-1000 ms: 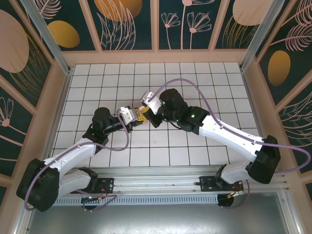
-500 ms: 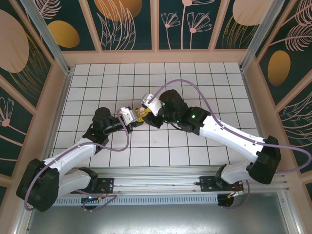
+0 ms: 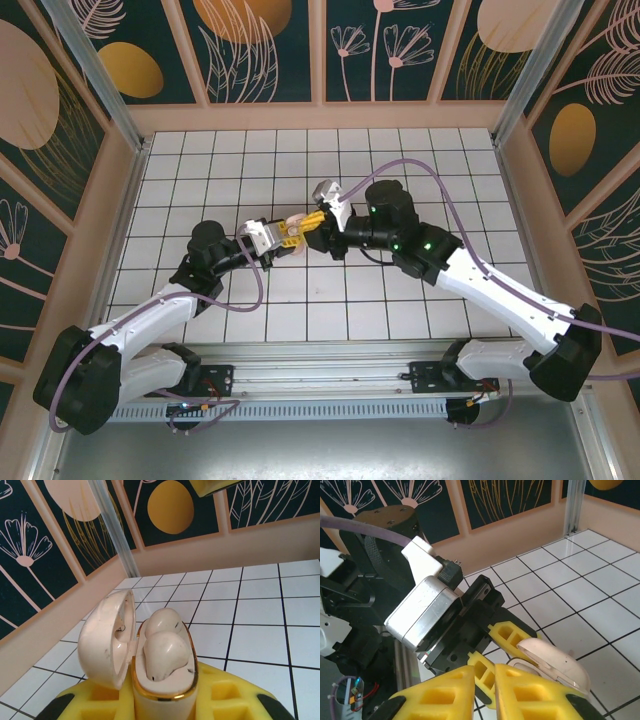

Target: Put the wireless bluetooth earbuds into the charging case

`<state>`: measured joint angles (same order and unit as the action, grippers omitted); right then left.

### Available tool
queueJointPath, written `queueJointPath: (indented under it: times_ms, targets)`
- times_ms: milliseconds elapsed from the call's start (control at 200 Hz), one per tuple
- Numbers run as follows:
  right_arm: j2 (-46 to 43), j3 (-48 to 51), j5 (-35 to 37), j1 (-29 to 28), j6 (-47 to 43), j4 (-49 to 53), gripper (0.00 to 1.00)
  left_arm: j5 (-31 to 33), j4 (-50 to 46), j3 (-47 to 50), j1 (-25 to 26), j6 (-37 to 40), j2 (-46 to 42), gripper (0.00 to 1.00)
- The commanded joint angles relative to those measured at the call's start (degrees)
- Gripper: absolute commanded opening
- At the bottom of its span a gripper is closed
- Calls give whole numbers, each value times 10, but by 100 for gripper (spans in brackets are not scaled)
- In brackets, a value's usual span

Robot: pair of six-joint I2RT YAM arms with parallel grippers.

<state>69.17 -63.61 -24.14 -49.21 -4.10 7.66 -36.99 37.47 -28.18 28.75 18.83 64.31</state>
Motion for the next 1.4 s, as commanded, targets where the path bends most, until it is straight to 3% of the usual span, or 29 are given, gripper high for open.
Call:
queueJointPath:
  times_ms: [0,125,310,445,616,1036,1391]
  targets:
    - [20,-13,-12,4,-3,-8,15,-14,31,-15,2,4,-8,16]
    - [35,-24,-14,8,-25,6,15,-25,31,-16,2,3,-8,16]
    - [14,-25,-38,35,-135,30,34,-49,35,-17,2,0,-5,16]
    - [3,-22,-54,55,-245,63,59,-61,33,-20,2,-2,-3,16]
    - [29,-58,-63,79,-371,137,71,-72,22,-27,2,3,-6,17]
    - [112,-117,-163,76,-449,197,72,-75,26,-29,2,-5,-8,17]
    - [27,-29,-226,76,-437,148,57,-38,20,-28,2,-12,-6,18]
